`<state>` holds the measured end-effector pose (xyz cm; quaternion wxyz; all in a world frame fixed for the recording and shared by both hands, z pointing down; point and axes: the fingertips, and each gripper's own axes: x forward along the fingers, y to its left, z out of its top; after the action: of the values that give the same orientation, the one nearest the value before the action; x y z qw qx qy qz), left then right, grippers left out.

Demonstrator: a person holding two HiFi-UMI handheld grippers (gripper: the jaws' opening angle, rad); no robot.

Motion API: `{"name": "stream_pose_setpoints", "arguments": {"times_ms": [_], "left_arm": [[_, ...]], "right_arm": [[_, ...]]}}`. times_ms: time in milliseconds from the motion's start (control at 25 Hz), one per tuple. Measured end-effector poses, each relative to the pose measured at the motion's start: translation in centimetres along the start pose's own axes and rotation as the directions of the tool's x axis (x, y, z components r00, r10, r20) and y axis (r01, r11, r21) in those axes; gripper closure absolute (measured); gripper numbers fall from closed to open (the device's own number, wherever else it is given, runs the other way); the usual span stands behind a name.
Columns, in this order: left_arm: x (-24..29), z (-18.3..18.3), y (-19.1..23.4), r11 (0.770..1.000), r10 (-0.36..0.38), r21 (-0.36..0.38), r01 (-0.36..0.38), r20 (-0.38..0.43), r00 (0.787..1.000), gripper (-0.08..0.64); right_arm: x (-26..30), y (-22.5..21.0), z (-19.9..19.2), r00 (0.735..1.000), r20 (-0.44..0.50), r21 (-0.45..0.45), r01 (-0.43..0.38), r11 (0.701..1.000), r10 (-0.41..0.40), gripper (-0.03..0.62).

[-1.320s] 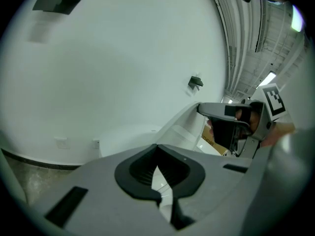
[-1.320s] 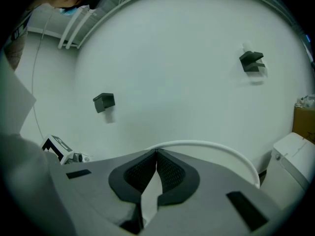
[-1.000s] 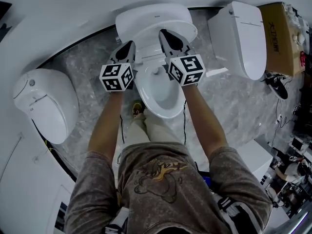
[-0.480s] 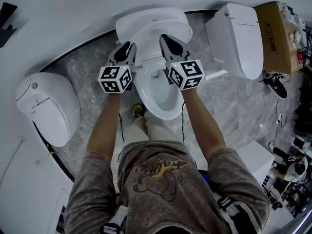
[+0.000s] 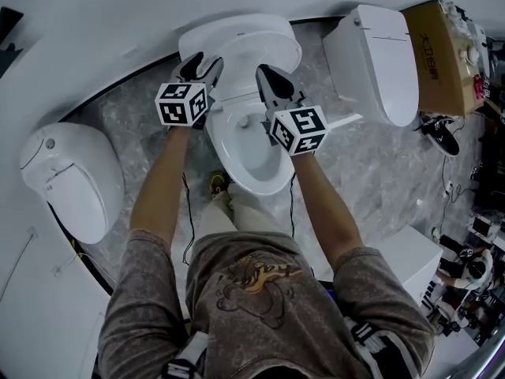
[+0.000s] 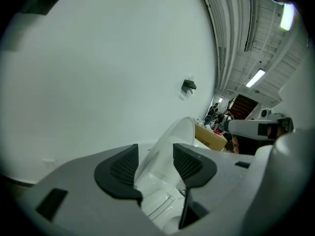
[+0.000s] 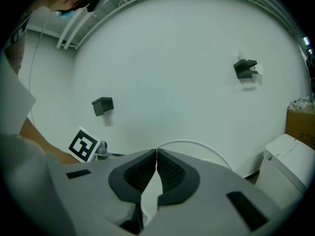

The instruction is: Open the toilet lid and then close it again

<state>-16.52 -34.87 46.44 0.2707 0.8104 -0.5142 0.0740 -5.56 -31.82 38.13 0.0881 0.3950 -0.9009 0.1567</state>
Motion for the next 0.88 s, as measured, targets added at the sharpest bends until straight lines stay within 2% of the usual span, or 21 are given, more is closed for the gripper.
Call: {"name": "stream_pose_setpoints", "arguments": {"times_ms": [160,400,640,880], "left_arm": [[0.8,-0.8,0.3,1.0,-0.024,-0.019,0.023,-0.028,0.999,0.345],[0.4,-1.1,-0.5,0.999,-0.045,0.016,0.046,-0.04,0.998,0.346],[-1.1,-1.6,-2.5,0.995,-0.086,-0.043,0.085,-0.024,0.996,0.346],[-3.7,-3.0,-5.2,0.988,-0.138,-0.071,0.136,-0.02,0.99,0.345]], "right_arm": [[-0.7,0.1,-0.3,1.0,0.001,0.0,0.006,1.0,-0.006,0.563],[-2.0,0.1,-0.1,1.0,0.007,0.002,0.016,1.0,-0.016,0.563],[-3.5,0.7,0.1,0.999,0.01,0.0,0.035,0.999,-0.035,0.563],[-6.5,2.4,0.1,0.998,0.02,-0.004,0.059,0.998,-0.059,0.563]]}}
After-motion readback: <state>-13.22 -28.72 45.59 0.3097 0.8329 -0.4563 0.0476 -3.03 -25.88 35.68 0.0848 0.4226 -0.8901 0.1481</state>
